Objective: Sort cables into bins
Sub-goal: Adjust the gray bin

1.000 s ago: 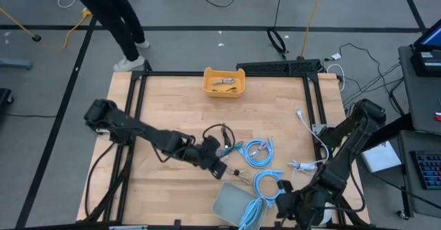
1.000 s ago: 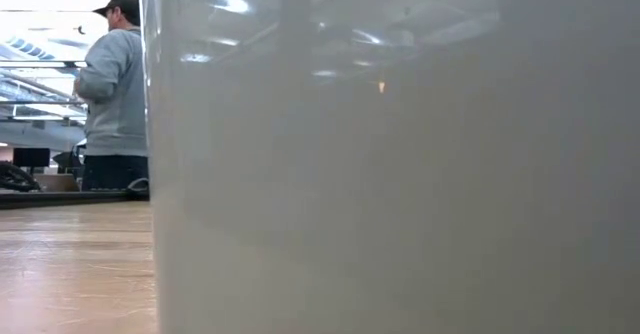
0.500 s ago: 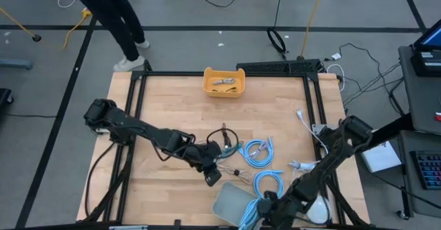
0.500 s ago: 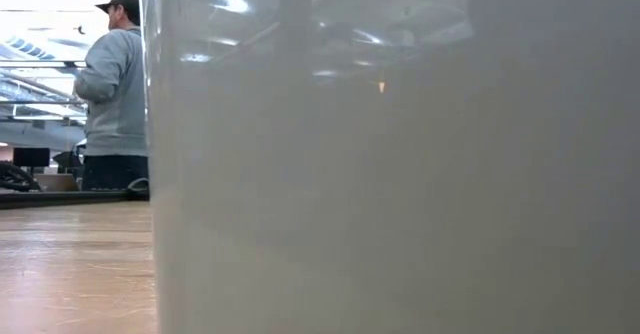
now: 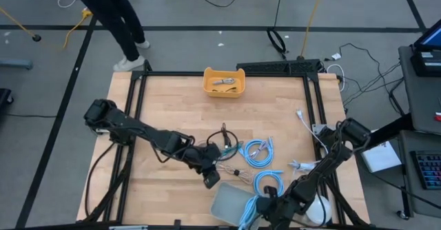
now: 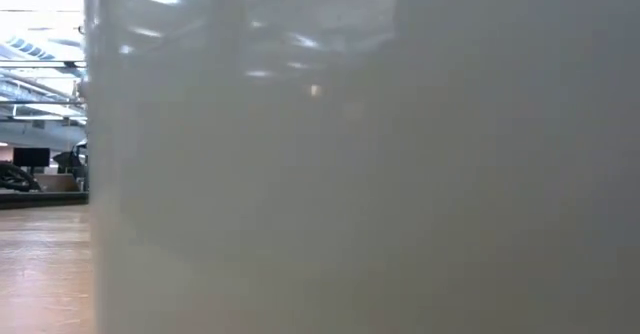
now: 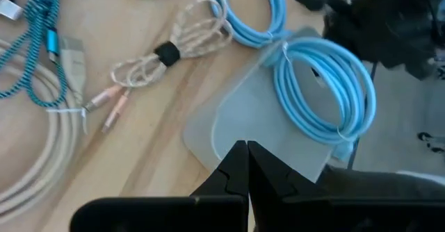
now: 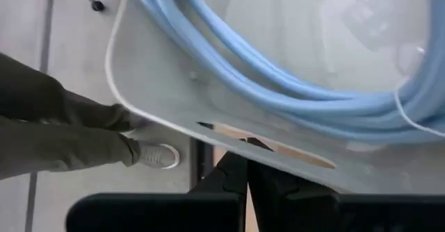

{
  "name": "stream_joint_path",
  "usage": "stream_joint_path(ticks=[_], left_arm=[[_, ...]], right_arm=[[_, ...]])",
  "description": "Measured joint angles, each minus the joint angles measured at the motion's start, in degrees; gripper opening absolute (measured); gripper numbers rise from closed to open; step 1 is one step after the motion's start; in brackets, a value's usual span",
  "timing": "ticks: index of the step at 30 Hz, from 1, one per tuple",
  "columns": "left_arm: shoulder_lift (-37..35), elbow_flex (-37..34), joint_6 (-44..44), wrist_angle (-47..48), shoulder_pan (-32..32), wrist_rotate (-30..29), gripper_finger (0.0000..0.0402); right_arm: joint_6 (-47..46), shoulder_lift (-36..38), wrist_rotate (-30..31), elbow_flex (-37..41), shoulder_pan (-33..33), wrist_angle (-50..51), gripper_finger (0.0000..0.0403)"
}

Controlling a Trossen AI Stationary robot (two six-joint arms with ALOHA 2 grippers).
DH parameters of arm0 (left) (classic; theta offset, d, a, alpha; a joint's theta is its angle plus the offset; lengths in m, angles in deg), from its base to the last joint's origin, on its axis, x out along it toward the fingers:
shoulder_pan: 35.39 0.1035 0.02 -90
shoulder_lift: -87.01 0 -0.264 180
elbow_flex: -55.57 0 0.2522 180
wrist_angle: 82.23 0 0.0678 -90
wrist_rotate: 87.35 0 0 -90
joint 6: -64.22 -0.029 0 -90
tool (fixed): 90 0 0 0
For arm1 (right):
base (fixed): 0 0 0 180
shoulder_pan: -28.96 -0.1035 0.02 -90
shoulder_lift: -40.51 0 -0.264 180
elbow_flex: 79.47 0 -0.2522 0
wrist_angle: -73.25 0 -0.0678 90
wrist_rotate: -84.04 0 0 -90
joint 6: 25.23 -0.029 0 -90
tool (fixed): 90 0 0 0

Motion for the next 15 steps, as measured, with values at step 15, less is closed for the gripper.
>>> stream_joint_path(ticks=[15], left_arm=[[0.0,0.0,2.17,0.16,-2.43,1.05,0.0]], right_arm=[[6.06,0.01,1.78,-0.02,6.18,0.94,0.0]])
